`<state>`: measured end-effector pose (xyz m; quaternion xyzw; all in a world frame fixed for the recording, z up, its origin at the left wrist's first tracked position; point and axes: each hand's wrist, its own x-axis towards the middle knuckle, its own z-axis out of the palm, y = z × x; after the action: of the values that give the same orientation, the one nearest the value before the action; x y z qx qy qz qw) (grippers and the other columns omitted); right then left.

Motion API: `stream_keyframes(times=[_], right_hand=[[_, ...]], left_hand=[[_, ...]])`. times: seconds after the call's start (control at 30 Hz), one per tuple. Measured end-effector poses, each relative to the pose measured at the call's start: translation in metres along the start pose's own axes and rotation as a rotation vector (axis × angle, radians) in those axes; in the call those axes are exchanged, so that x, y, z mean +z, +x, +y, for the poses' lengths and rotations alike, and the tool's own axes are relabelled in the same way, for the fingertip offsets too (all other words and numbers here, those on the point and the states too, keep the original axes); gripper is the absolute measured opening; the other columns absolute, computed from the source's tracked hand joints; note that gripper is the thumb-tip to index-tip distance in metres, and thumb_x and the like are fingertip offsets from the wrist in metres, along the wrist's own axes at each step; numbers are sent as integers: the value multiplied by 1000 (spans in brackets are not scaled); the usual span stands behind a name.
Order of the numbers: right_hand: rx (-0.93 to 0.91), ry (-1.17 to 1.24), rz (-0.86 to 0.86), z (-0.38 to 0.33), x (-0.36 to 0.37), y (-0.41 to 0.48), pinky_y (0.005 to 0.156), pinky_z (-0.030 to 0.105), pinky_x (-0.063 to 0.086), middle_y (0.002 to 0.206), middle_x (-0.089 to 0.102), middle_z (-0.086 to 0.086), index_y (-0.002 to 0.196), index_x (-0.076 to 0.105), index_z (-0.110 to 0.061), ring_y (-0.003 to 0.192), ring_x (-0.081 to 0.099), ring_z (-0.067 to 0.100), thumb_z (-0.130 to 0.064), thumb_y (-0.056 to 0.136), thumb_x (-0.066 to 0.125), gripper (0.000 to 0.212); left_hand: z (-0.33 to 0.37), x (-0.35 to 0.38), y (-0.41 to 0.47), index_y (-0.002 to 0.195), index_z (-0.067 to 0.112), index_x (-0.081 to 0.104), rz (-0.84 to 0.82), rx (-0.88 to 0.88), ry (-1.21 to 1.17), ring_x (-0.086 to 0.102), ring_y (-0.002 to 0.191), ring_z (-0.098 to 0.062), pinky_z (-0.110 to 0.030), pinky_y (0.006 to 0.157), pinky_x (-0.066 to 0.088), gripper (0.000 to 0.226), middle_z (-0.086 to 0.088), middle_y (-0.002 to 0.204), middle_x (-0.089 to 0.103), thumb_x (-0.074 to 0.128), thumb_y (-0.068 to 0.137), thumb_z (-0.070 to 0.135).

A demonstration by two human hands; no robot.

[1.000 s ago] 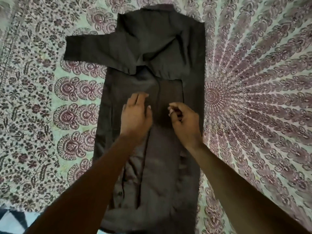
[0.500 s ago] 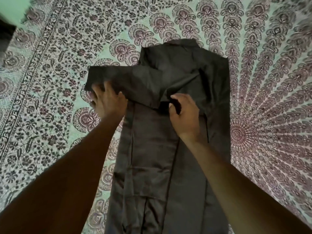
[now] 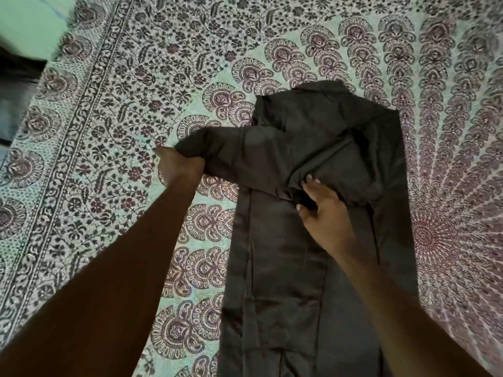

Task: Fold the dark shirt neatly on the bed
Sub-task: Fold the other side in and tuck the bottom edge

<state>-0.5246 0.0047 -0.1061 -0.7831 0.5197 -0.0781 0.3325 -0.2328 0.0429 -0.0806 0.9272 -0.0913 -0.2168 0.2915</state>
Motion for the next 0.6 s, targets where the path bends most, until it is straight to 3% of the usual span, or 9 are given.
stream_keyframes(times=[0.1,0.17,0.23,0.3,0.33,0.37,0.43,0.53,0.6], right_hand=[[45,41,-71,-7,-2,-4,118,15,16,162,41,6,149,52,-9,153,32,19,-18,97,69,55],[140,170,-27,-16,-7,-10,111,9,23,154,53,6,142,61,-11,144,46,17,-22,100,66,43],[270,430,114,-26,-18,-18,106,19,41,124,74,5,122,74,-11,120,66,15,-26,105,59,27],[391,845,250,-28,-38,-29,103,40,52,98,79,10,108,75,-1,101,75,20,-30,111,45,42],[445,1066,260,-27,-48,-35,98,42,57,98,80,11,111,75,-3,97,76,23,-40,111,42,50],[446,1235,234,-21,-55,-44,87,34,62,95,81,2,114,76,-14,92,77,17,-55,106,42,53],[421,1212,163,-4,-68,-68,66,13,57,75,75,-20,108,71,-31,73,71,-6,-72,97,47,48],[424,862,212,19,-86,-96,56,2,45,55,67,-21,72,76,-29,57,62,-13,-30,98,69,27],[447,825,120,43,-100,-121,58,6,48,60,71,-18,82,75,-19,60,66,-8,-7,88,78,13]], left_hand=[[10,-4,-26,121,1,68,-83,131,-63,70,107,-32,-37,82,57,49,-16,113,73,82,75,9],[18,-6,-61,109,10,74,-183,327,-175,73,92,-25,-36,78,61,40,-6,98,76,86,70,13],[20,-5,-104,101,16,72,-315,523,-271,71,83,-7,-27,73,59,35,6,89,74,85,68,15],[15,-3,-153,106,17,71,-492,673,-306,65,88,14,-14,77,53,39,15,91,71,84,70,10],[11,-2,-177,110,16,72,-598,733,-317,64,95,16,-14,81,53,40,14,96,73,82,73,5],[5,1,-196,111,14,72,-702,781,-327,66,100,11,-18,83,55,38,11,102,74,79,76,2],[-10,5,-233,102,16,70,-867,868,-334,69,98,1,-20,77,54,29,11,100,74,75,79,-1],[-42,17,-277,96,13,67,-933,1006,-228,66,88,-2,-7,73,44,25,8,94,71,75,76,-2],[-66,24,-302,105,13,67,-980,1068,-91,66,94,-10,-12,77,47,27,0,102,72,75,80,7]])
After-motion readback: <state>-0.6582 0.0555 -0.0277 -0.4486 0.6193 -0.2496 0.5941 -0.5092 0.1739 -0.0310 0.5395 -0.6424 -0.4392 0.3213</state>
